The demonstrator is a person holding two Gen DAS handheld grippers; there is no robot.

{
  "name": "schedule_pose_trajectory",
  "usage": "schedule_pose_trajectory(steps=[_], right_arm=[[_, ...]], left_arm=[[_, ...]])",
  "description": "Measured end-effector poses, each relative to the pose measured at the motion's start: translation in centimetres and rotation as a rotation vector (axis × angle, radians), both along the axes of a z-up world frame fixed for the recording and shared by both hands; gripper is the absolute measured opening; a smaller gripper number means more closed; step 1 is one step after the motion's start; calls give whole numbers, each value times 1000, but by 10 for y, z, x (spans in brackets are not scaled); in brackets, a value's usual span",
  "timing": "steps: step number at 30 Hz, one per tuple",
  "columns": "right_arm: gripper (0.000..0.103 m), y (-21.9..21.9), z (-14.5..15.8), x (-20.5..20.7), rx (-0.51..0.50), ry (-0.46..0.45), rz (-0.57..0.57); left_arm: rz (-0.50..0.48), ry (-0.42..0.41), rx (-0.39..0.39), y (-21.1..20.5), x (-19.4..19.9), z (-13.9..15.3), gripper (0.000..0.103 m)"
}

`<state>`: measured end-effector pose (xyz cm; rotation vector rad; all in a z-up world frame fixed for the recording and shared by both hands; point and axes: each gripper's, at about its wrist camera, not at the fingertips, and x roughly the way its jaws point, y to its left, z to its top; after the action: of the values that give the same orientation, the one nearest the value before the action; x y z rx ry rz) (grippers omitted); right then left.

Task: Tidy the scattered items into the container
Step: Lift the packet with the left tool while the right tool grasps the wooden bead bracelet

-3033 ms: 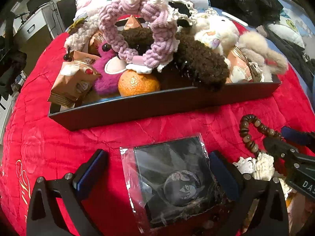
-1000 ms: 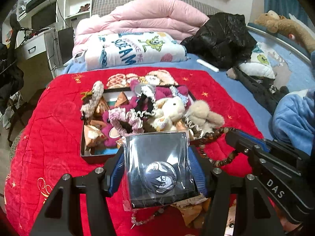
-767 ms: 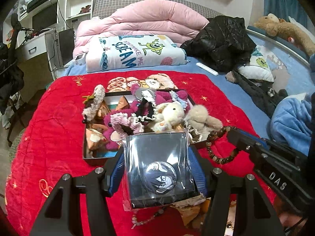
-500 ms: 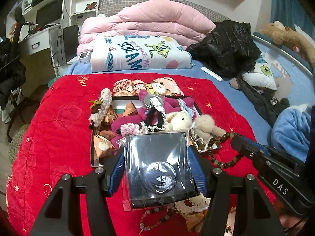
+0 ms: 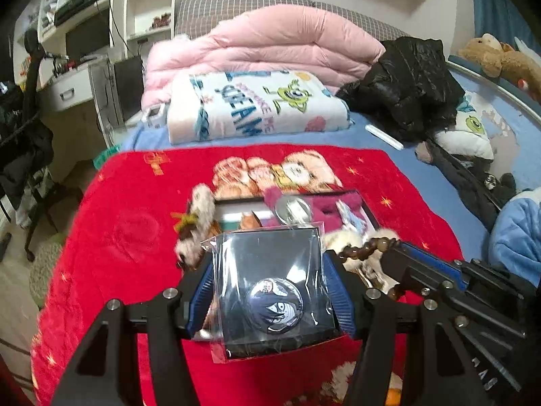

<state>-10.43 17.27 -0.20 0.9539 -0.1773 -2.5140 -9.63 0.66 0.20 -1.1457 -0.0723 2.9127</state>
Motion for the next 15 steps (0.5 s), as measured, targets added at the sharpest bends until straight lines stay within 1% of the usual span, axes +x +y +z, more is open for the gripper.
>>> schedule_pose_trajectory(steps=[2,5,7,11,14,15], right_arm=[[11,-12,3,-5,36,30,3],[11,-22,4,-15,50,43,17],[11,-27,3,-21,49,39,26],[11,-36,-2,-33,46,34,40],[11,-44,-8,-43,39,20,48],[11,-47,-11,-48,38,14,49]], left_arm=[[3,5,-6,-6,-5,0,62],[14,-6,-20,-16,-15,-4,62],[20,-6,-32,-21,-22,-6,62],[29,-17,-21,-31,-35,-10,62],[8,-25,-48,-37,-42,-17,62],[-15,-31,-66,-38,-44,-22,62]])
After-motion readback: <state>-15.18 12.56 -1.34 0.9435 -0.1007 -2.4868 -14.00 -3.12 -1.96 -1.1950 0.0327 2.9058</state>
